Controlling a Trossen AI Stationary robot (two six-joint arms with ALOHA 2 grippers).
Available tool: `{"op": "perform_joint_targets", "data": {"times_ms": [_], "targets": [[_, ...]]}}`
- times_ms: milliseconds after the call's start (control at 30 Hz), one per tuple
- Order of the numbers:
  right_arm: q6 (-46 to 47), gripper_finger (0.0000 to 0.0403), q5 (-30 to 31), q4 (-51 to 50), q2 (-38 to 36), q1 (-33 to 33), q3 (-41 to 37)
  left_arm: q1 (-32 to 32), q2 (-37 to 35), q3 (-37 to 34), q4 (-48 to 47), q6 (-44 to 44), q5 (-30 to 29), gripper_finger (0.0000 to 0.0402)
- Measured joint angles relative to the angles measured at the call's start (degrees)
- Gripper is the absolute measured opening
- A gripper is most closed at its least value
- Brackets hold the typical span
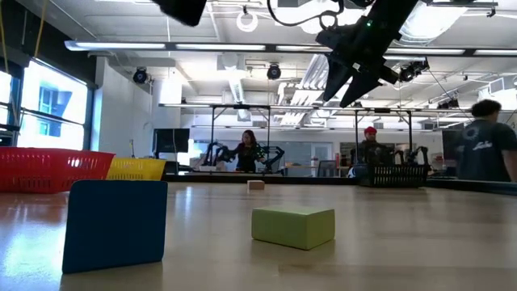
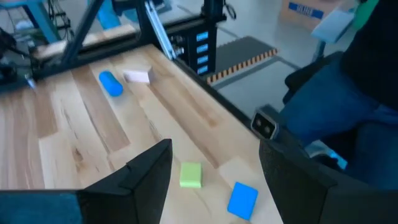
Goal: Sort & place blocks by color
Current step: Put the blue block into the red bin
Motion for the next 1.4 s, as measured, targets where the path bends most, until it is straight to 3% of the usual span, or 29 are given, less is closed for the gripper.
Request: {"op": "perform_joint_targets", "data": {"times_ms": [300, 967, 1400], "targets": [[-0.02, 0.0215, 0.31, 0.00, 0.00, -0.02, 0.00, 1.38, 0.35, 1.76, -0.71, 3.44, 2.83, 0.0227], [-0.47, 0.0215, 0.45, 0.32, 0.02, -0.02, 0.00, -2.55, 19.26, 1.75, 10.91, 4.92, 5.19, 0.0227], [-0.45, 0.0215, 0.44, 0.61, 0.02, -0.02, 0.00, -3.30, 23.07, 1.76, 12.65, 8.42, 5.43, 0.0227]]}}
